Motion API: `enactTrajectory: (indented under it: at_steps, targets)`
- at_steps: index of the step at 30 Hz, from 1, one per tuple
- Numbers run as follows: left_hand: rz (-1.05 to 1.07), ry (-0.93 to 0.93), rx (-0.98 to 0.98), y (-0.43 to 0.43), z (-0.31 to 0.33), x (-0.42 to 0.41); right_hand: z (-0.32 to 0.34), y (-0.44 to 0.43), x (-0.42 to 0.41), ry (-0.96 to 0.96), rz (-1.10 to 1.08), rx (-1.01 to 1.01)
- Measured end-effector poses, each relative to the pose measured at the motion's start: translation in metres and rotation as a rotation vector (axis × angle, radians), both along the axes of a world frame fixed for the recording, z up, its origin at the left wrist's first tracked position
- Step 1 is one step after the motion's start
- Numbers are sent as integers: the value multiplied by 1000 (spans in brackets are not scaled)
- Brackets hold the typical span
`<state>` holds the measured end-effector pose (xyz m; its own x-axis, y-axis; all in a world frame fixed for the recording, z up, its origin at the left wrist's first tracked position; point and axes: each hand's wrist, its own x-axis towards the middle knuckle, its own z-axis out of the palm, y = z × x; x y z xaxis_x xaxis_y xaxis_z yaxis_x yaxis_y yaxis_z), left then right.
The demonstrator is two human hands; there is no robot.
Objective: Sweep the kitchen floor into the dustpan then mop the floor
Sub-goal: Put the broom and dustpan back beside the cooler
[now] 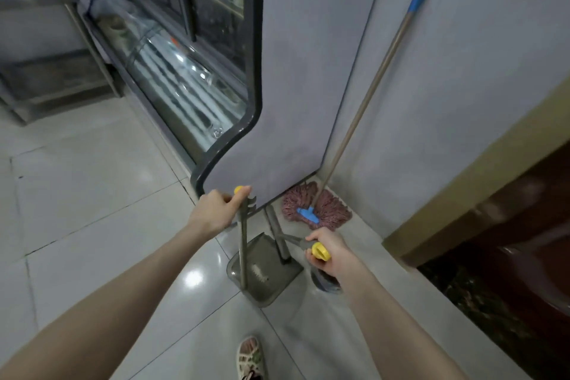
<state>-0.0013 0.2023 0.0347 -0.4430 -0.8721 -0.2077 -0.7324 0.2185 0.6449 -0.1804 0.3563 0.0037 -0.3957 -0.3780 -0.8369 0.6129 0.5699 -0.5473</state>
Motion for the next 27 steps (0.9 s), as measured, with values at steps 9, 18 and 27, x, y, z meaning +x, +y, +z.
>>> enactTrajectory:
  at_steps: [9, 18, 27]
  targets:
    - [-15, -30, 31, -74, -31, -29, -14, -113, -31, -134, -98, -31]
    - [-63, -145, 60, -115, -48, -50, -37, -201, -60, -271, -25, -57]
    - [40, -185, 49, -157, -74, -62, -51, -258, -92, -298, 115, 1]
